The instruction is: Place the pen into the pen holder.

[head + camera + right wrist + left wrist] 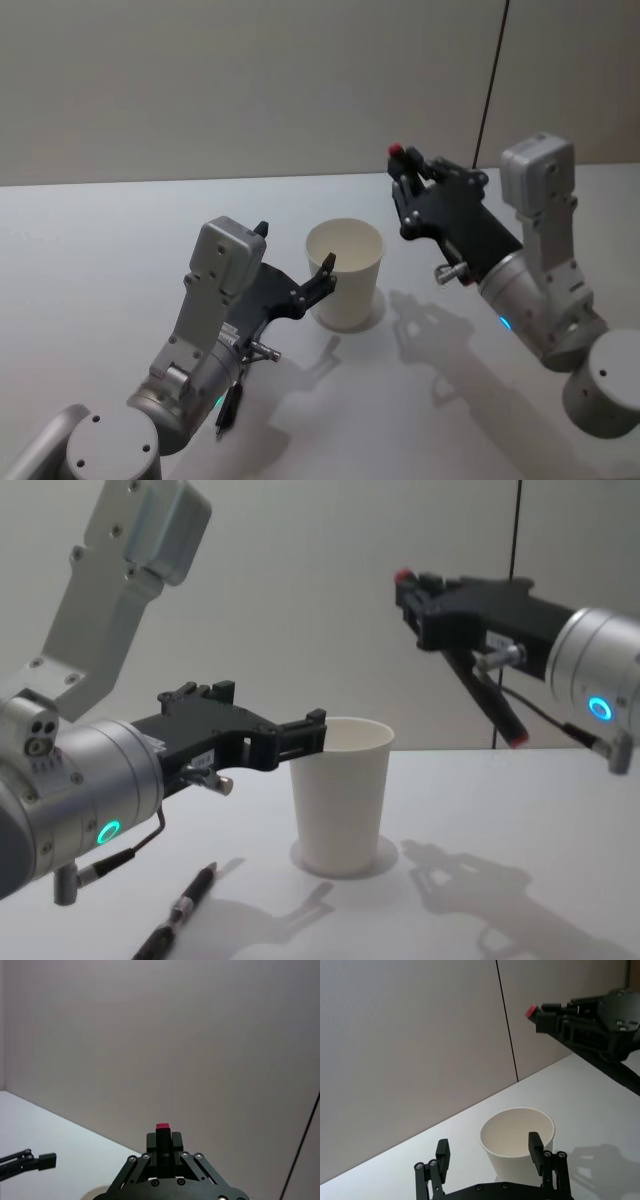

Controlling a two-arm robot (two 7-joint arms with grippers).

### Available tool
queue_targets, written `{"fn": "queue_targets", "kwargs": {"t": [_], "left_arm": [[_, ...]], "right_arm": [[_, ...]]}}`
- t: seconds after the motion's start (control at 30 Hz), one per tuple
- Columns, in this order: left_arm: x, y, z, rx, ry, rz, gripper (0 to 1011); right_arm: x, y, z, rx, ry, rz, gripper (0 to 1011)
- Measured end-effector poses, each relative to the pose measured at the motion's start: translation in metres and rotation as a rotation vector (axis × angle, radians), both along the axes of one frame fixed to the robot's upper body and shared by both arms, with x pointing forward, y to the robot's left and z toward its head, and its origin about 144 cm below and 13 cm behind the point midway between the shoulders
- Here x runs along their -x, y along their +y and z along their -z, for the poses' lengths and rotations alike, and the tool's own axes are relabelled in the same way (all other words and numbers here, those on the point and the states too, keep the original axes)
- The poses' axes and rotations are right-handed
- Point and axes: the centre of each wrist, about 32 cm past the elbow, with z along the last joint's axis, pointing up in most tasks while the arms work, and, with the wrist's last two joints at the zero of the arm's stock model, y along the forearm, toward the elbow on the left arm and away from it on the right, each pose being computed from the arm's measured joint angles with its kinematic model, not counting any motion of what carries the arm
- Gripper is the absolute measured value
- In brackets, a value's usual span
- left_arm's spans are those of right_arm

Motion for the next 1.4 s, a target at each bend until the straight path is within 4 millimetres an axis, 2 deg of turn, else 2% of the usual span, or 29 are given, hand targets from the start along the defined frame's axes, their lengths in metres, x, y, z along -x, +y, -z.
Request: {"fn": "queue_targets", "kwargs": {"t": [0.23, 0.67, 0.97, 1.4], "left_arm": [[0.000, 0.000, 0.000, 0.000, 0.000, 0.000, 1004], [0.000, 0.000, 0.000, 0.000, 0.000, 0.000, 1004], [0.000, 0.000, 0.000, 0.000, 0.000, 0.000, 1004], [0.000, 0.000, 0.000, 0.000, 0.000, 0.000, 1004]], "right_arm": [[-0.011, -0.002, -0.003, -0.012, -0.101, -0.070, 161], [-0.049, 0.006, -0.011, -0.027, -0.301, -0.234, 161], [-0.070, 0.018, -0.011, -0.030, -0.338, -0.300, 161], [-0.086, 0.030, -0.003, -0.047, -0.306, -0.350, 161]]}}
